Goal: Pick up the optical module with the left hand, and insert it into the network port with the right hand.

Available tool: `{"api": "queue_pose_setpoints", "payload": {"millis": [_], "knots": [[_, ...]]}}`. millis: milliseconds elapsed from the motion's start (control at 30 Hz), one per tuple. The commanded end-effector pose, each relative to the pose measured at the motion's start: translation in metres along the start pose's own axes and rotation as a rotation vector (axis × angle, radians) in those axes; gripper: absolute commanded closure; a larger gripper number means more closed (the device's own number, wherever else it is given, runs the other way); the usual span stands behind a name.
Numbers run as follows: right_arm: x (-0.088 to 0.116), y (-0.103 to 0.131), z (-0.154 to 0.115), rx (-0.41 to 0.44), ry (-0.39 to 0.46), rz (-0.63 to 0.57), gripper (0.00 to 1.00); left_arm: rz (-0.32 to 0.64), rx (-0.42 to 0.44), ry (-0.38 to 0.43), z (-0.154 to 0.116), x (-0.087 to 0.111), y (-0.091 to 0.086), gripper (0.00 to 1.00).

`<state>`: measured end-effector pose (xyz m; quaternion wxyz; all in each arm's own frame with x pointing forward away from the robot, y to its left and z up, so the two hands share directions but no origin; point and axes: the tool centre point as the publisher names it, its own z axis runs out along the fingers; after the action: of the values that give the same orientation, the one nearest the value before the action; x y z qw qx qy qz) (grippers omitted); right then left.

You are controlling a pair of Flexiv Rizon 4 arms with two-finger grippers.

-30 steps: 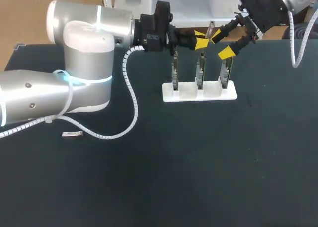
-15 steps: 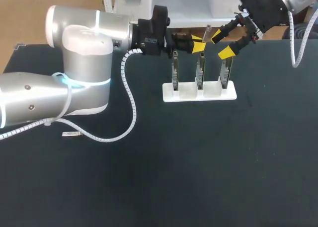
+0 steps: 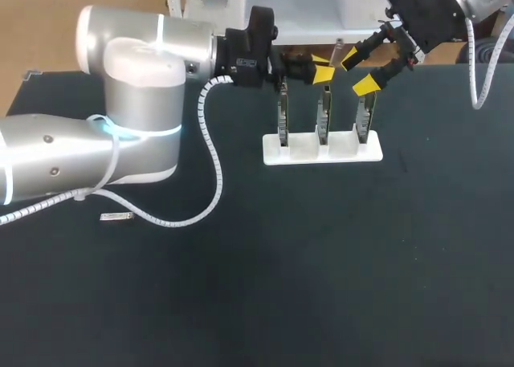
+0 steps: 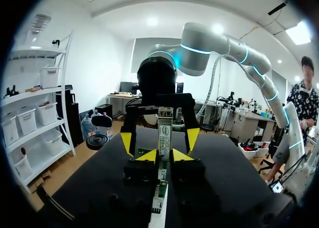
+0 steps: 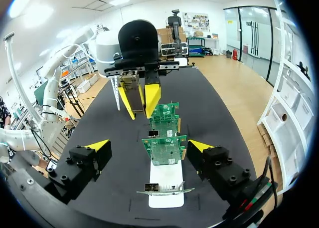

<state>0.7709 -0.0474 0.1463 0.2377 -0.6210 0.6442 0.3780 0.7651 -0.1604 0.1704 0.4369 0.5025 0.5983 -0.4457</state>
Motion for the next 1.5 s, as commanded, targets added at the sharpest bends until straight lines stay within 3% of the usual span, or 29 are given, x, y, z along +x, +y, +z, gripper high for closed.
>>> {"api": "queue_pose_setpoints", "payload": {"millis": [33,667,1500], "knots": [[0.000,0.000,0.000,0.000,-0.001,0.000,0.00,-0.005,0.006,0.007,0.002,-0.001,0.005,1.00],[0.000,0.000,0.000,0.000,-0.001,0.000,0.00,0.011,-0.012,0.030,-0.002,0.001,0.010,1.00],[0.000,0.000,0.000,0.000,-0.001,0.000,0.00,-0.010,0.021,0.013,0.008,0.001,0.001,1.00]]}}
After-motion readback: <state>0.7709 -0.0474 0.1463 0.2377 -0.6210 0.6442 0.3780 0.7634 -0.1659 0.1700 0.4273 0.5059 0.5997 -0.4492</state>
